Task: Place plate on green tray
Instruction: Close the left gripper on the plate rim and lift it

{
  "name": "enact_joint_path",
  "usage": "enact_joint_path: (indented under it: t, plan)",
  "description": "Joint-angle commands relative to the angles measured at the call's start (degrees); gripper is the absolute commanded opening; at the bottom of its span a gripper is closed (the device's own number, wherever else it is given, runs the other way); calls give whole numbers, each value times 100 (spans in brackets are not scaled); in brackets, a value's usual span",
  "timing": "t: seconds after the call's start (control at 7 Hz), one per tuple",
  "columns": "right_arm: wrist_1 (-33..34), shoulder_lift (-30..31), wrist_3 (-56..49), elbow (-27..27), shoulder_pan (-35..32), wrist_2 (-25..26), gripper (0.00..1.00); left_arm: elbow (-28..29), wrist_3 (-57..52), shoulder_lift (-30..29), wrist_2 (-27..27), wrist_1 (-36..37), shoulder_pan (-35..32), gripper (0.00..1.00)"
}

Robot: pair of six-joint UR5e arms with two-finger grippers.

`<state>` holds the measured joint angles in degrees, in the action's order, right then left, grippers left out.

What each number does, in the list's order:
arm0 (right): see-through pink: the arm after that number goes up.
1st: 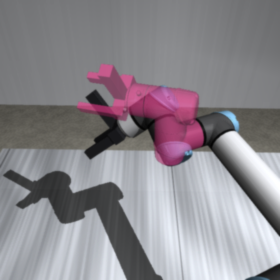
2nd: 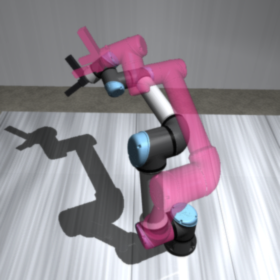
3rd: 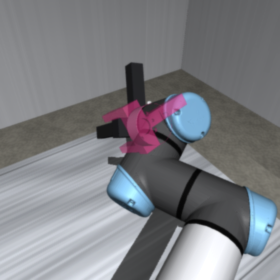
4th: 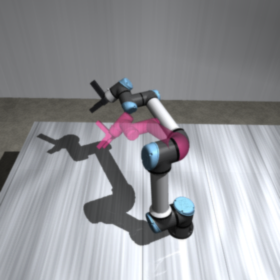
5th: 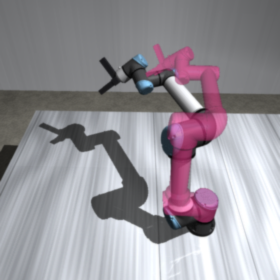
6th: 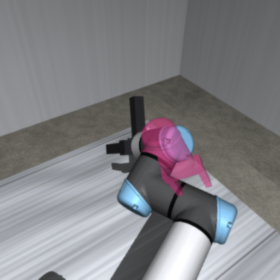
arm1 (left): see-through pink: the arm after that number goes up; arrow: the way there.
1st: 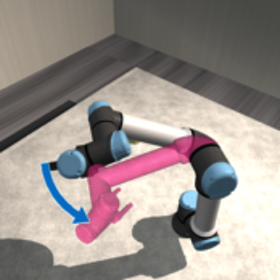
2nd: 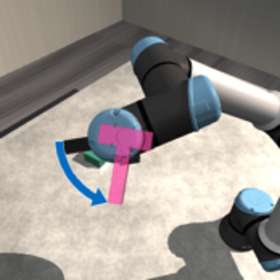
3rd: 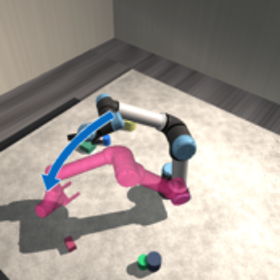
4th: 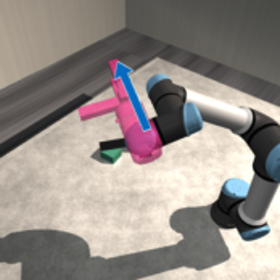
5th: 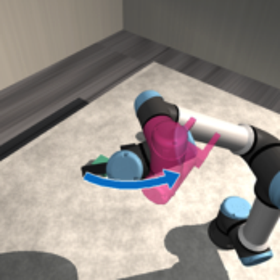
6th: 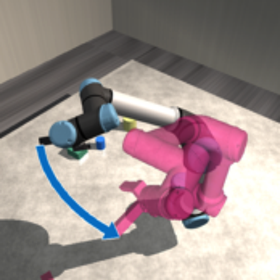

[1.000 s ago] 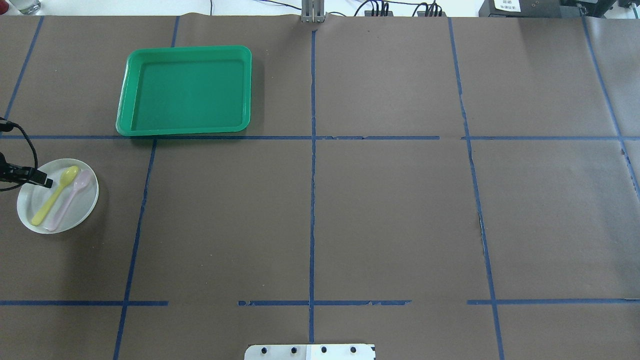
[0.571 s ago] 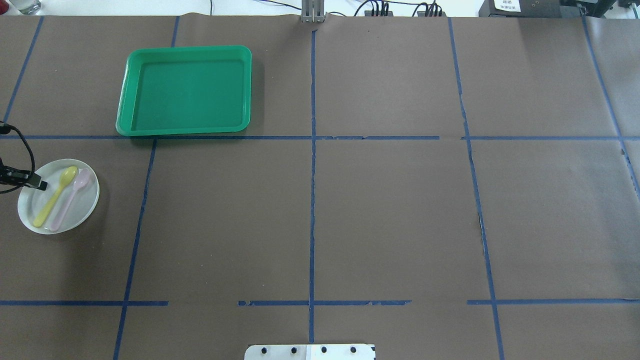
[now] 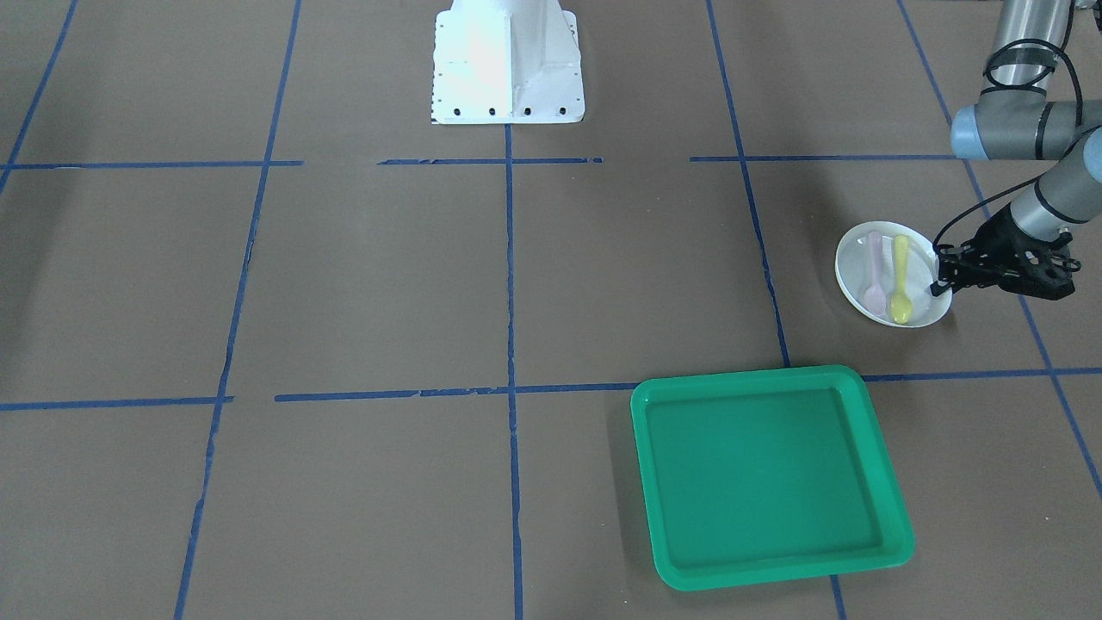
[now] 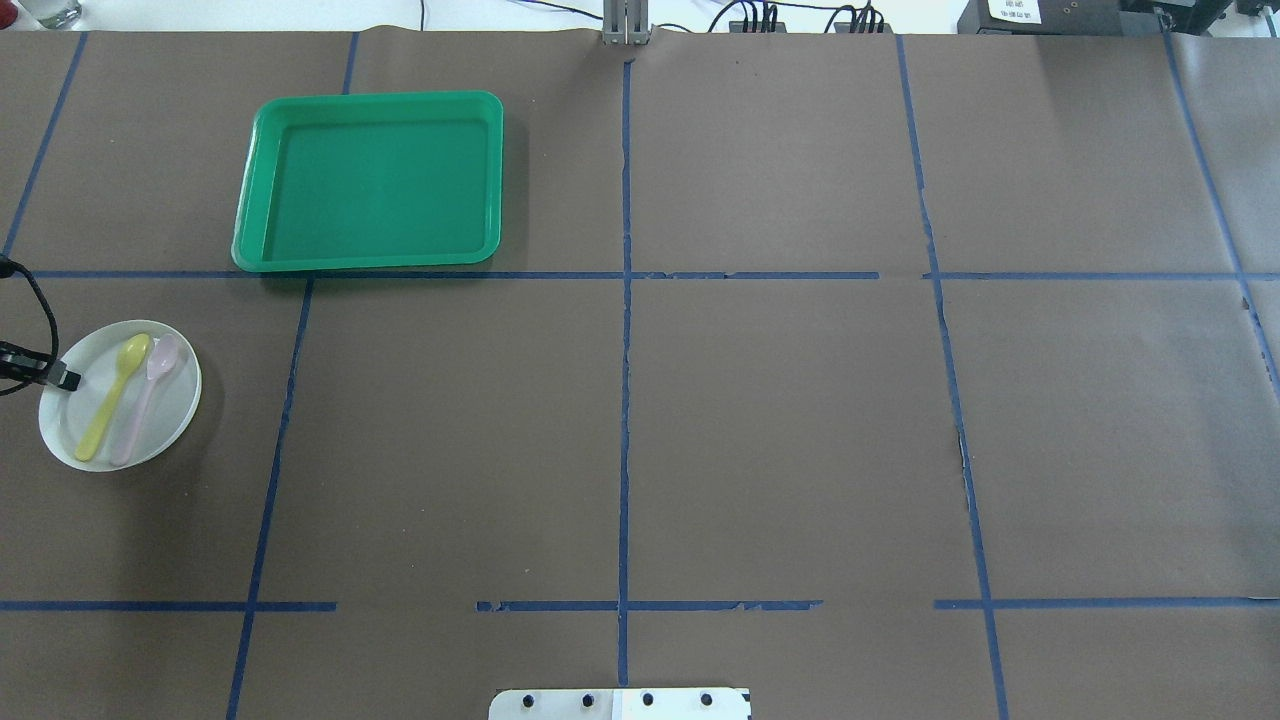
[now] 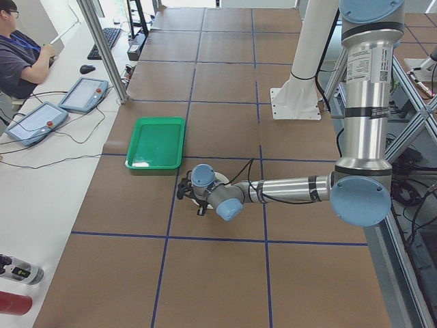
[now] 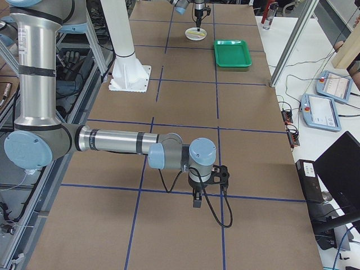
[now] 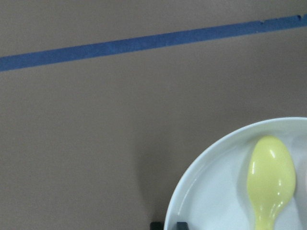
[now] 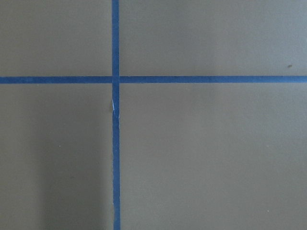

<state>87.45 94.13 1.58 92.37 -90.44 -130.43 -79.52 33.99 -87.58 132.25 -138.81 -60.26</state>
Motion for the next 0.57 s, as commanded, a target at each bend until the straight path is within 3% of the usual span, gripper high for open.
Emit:
enact_joint_path:
  t: [0.0,0.43]
  plan:
    - [0,0,0,0,0,0,100,-98,-24,109,319,3,-265,0]
    - [0,0,0,0,0,0,100,-125,-24,119,441,64,-406,0]
